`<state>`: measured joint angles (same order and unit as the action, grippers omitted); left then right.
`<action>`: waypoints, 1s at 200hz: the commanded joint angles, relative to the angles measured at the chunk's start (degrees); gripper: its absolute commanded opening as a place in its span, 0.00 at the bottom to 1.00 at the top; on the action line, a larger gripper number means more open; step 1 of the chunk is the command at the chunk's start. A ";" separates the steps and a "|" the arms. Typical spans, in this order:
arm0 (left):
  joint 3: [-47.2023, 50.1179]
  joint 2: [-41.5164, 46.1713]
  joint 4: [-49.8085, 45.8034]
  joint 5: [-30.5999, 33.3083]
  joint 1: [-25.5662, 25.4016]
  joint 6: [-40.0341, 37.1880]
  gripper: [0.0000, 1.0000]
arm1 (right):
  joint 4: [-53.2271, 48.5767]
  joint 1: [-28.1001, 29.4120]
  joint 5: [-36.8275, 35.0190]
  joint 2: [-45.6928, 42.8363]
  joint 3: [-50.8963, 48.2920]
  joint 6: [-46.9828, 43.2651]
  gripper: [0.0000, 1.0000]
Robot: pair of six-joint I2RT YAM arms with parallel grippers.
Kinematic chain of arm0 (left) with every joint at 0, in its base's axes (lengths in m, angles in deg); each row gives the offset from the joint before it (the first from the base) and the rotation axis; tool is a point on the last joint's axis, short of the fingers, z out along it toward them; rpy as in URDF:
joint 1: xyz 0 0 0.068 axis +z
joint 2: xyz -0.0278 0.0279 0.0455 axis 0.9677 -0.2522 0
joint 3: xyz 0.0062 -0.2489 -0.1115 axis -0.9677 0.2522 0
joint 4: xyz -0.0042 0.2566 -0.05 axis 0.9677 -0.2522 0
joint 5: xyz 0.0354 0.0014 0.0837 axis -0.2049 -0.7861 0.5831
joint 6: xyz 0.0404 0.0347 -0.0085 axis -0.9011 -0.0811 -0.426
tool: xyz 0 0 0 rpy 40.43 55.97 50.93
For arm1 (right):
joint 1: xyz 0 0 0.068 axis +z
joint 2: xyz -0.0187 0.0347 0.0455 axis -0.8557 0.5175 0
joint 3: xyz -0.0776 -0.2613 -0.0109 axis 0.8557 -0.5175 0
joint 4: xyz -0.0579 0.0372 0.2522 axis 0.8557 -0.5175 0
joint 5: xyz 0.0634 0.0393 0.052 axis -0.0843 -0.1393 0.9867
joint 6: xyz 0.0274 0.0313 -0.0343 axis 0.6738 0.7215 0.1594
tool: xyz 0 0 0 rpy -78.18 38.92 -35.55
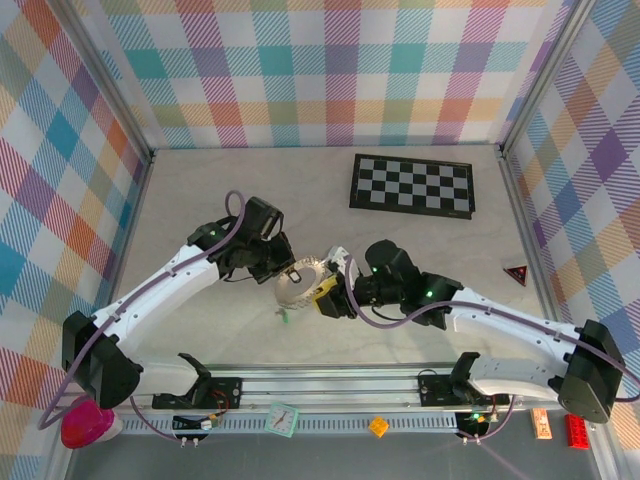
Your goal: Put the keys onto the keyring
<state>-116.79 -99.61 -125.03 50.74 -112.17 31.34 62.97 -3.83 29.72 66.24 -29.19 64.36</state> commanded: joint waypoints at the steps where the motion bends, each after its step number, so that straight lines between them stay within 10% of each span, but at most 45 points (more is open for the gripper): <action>1: -2.46 0.28 -2.78 -0.95 -0.40 7.73 0.00 | 5.21 0.32 -4.33 2.15 -1.85 4.75 0.38; 102: -2.18 -0.08 -5.02 -5.26 -0.67 14.03 0.00 | 30.28 0.16 -1.84 16.12 -6.99 -23.59 0.42; 200: -2.21 0.50 -4.91 -6.32 -1.11 13.37 0.00 | 35.37 -0.38 -2.11 20.85 -5.58 -22.18 0.45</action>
<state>-117.57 -99.63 -129.01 46.19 -112.49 44.71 94.60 -4.01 27.19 87.24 -36.06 42.59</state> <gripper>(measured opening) 0.042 0.448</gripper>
